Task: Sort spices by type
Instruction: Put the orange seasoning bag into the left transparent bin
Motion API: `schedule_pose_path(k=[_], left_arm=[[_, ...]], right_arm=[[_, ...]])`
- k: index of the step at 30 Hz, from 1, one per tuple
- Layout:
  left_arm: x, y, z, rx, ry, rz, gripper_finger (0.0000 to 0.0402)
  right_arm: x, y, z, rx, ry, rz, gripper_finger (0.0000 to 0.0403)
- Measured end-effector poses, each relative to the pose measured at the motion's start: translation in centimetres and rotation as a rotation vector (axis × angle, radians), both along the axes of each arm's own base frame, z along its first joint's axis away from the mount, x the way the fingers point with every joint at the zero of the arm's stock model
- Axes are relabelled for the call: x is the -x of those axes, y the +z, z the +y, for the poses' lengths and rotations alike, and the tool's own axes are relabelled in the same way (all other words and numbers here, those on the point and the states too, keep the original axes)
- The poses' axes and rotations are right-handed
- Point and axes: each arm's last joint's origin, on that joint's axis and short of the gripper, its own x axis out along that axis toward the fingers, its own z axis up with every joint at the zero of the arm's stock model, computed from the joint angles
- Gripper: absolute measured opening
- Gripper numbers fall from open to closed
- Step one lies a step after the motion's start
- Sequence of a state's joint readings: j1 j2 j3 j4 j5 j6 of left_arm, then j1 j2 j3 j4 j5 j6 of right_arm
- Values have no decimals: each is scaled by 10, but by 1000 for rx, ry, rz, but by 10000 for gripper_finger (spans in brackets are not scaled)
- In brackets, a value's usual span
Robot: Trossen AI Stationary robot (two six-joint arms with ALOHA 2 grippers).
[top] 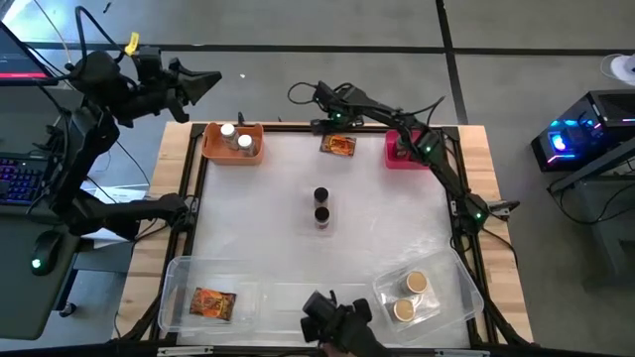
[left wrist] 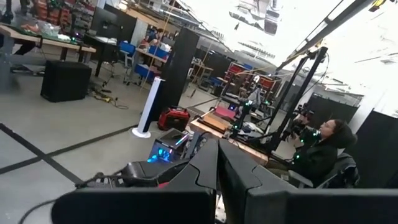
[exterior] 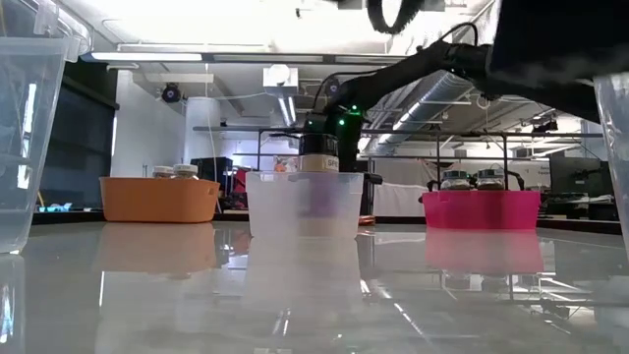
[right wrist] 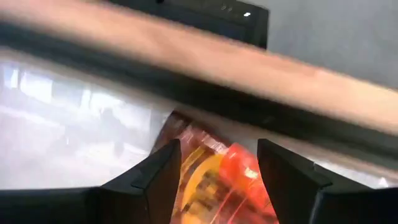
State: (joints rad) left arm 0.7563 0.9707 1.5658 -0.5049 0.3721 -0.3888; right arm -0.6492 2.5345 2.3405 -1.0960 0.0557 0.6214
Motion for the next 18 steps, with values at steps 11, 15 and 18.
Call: schedule_pose_path(k=[11, 15, 18], left_arm=[[-2, -1, 2, -38, 4, 20, 0], [-1, 0, 1, -45, 4, 22, 0], [-2, -1, 1, -41, 4, 29, 0]], right_arm=[[4, -14, 20, -99, 55, 138, 155], [5, -15, 20, -109, 83, 138, 154], [7, -15, 22, -147, 128, 147, 154]])
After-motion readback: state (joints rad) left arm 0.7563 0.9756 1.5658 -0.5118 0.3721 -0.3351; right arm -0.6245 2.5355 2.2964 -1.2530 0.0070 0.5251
